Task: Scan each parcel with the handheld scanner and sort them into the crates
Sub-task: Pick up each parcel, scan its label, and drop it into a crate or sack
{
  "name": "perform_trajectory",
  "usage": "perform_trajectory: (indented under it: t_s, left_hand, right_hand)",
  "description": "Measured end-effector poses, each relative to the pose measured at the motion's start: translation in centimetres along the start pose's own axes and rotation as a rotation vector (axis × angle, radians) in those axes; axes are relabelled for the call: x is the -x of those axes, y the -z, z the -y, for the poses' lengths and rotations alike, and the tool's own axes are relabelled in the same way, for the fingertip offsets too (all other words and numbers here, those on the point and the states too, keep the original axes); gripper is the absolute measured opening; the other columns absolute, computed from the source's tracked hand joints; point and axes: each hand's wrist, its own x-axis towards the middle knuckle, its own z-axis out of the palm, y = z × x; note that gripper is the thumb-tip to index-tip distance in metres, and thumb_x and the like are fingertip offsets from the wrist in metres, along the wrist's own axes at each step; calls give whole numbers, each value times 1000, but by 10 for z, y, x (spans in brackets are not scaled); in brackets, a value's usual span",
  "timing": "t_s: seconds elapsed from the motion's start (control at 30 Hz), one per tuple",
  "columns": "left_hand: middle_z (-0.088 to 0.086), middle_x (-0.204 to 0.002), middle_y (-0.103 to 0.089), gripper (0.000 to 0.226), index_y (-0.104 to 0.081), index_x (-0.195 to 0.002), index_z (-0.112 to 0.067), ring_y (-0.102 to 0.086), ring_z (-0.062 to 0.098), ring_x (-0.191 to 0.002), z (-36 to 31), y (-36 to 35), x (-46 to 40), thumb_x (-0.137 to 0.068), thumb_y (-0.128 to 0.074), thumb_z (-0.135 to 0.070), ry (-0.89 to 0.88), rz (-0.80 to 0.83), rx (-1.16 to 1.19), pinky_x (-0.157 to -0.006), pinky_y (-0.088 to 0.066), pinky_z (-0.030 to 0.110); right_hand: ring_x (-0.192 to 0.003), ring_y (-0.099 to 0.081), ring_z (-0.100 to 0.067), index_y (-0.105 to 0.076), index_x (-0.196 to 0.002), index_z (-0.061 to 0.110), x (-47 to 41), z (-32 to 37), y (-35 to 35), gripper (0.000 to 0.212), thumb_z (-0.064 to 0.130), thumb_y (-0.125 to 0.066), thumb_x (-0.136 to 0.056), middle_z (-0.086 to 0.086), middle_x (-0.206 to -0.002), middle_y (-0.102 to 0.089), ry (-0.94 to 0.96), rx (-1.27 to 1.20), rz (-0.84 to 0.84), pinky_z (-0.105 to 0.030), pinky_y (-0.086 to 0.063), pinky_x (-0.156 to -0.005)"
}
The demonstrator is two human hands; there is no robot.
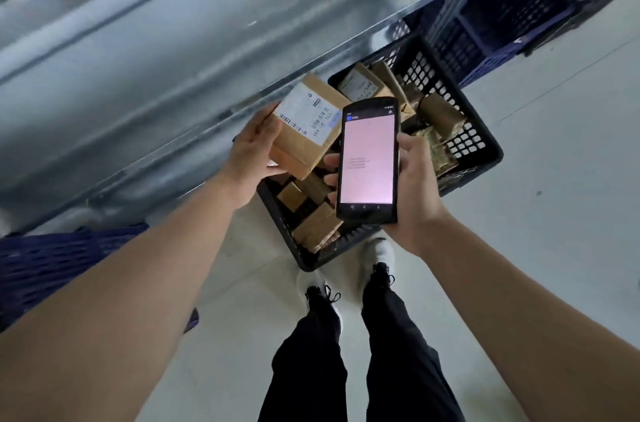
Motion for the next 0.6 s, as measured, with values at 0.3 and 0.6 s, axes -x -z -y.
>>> perform_trajectory:
  t_s: [0.3,0.6]
  left_hand:
    - [-1,-132,-69,38,-63,-133,-45,-68,32,-121,-136,5,145,-102,-51,-27,-234,-8,63,-95,-59,62]
    - [4,-148,-50,44,-59,-146,-46,-55,30,-136,-225,-16,322,-110,-56,-20,-677,-117,5,-92,-62,59]
  right_hand:
    - [-107,-63,-42,-59,-141,2,142,68,-76,68,46,-23,-105,-31,-131,-68,133,27,171,-52,-48,-95]
    - [-104,-69,-40,-60,-145,8,301,134,-100,67,51,-26,-106,-32,-136,-65,291,60,394,-47,-57,-89]
